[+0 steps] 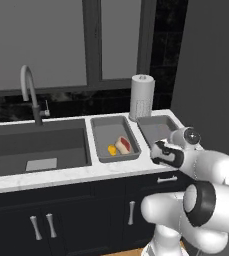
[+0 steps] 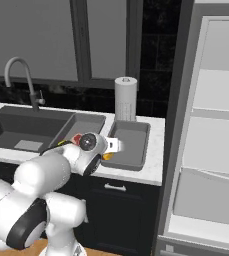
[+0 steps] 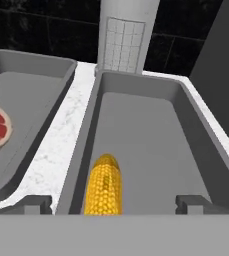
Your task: Place one corn and one steak in each tupperware on the nearby counter, to pack two identical lunches.
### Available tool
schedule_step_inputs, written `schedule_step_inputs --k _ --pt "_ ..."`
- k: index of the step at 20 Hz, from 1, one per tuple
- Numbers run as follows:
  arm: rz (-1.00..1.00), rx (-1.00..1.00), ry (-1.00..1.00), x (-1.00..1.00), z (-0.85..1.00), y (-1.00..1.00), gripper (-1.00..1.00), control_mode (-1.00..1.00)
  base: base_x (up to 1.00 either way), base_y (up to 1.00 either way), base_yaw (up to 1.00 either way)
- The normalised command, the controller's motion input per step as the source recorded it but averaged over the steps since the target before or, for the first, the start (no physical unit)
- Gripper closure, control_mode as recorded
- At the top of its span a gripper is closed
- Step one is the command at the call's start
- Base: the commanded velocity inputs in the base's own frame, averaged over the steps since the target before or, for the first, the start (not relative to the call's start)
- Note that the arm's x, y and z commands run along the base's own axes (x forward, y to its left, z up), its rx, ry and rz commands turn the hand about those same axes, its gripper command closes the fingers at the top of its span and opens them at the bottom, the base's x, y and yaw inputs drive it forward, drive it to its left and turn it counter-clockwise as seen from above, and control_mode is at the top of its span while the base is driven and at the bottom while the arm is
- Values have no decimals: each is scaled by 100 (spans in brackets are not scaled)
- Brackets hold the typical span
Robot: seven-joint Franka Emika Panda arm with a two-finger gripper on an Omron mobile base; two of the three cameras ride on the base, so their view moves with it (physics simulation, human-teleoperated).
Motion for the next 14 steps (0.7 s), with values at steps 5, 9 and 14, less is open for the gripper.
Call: schedule_step_inputs --k 5,9,14 --pt "0 -2 0 -54 95 8 -100 -100 0 0 0" --pt "0 0 1 -52 100 5 -100 -100 0 0 0" --pt "1 2 21 -89 70 31 -100 -100 0 0 0"
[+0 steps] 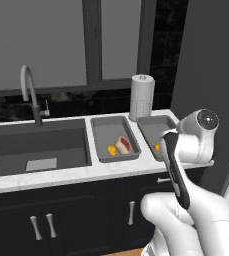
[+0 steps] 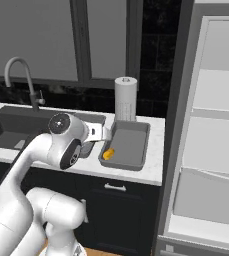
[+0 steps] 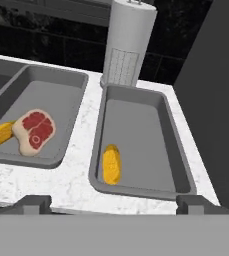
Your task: Place one corn and one steak in each tupperware on the nearby counter, to pack two identical lunches.
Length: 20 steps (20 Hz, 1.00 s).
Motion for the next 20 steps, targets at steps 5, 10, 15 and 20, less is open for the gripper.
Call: schedule_step_inputs --k 5,10,15,20 --pt "3 14 35 -95 19 29 -100 -100 0 0 0" --pt "0 13 33 -100 18 41 -100 -100 0 0 0" --pt "0 3 14 -99 45 36 -100 -100 0 0 0" --pt "0 -4 -3 -86 56 7 -100 -100 0 0 0"
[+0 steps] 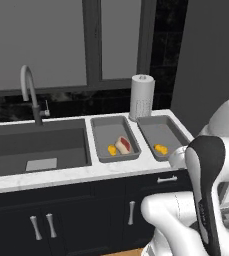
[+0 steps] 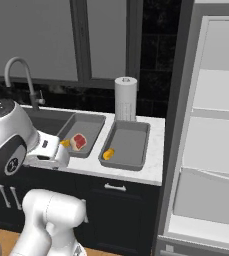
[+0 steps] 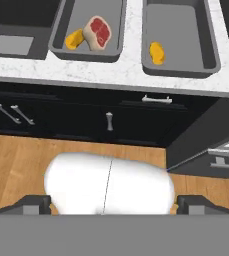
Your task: Place one corn and one steak in each tupperware on the nearby counter, to pack two identical lunches.
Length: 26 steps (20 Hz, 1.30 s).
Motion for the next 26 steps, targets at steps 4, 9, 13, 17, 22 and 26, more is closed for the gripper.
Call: schedule_step_inputs --k 4,9,13,17,22,26 --pt "0 -6 -10 -61 41 0 -100 -100 0 0 0" --pt "0 0 -4 -2 11 -1 -100 -100 0 0 0" --pt "0 0 0 0 0 0 -100 -100 0 0 0" --pt "0 0 0 0 0 0 -100 -100 0 0 0" --pt "0 0 0 0 0 0 -100 -100 0 0 0" --pt "0 0 0 0 0 0 -100 -100 0 0 0"
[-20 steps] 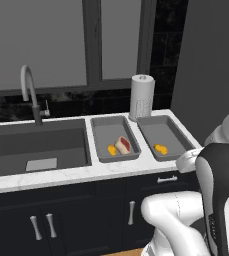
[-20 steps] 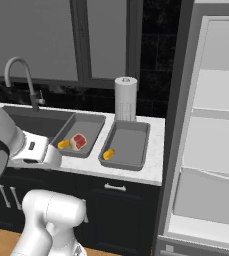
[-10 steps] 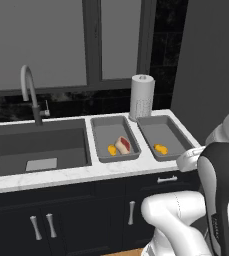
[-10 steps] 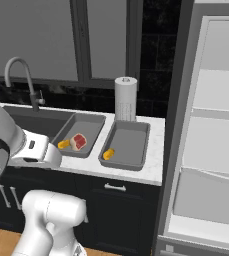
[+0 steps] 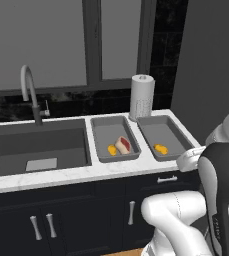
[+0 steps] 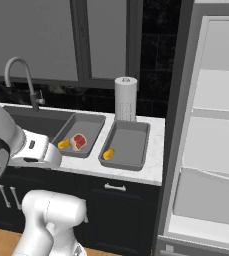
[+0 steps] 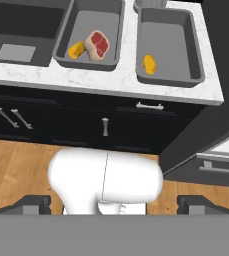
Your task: Place one corn and one steak in each tupperware on the nearby counter, to pack two identical lunches.
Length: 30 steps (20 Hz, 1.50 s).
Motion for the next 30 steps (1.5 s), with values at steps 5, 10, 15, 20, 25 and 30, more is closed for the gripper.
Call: schedule_step_inputs --k 5,10,15,20,25,30 --pt "0 0 0 0 0 0 -100 100 -47 8 0" --pt "0 0 0 0 0 0 -100 100 -85 10 0" --pt "0 0 0 0 0 0 -100 100 -33 -10 0" --pt "0 0 0 0 0 0 -100 100 -1 -58 0" --pt "0 0 0 0 0 0 -100 100 0 -74 0" --pt "0 0 0 0 0 0 -100 100 0 -78 0"
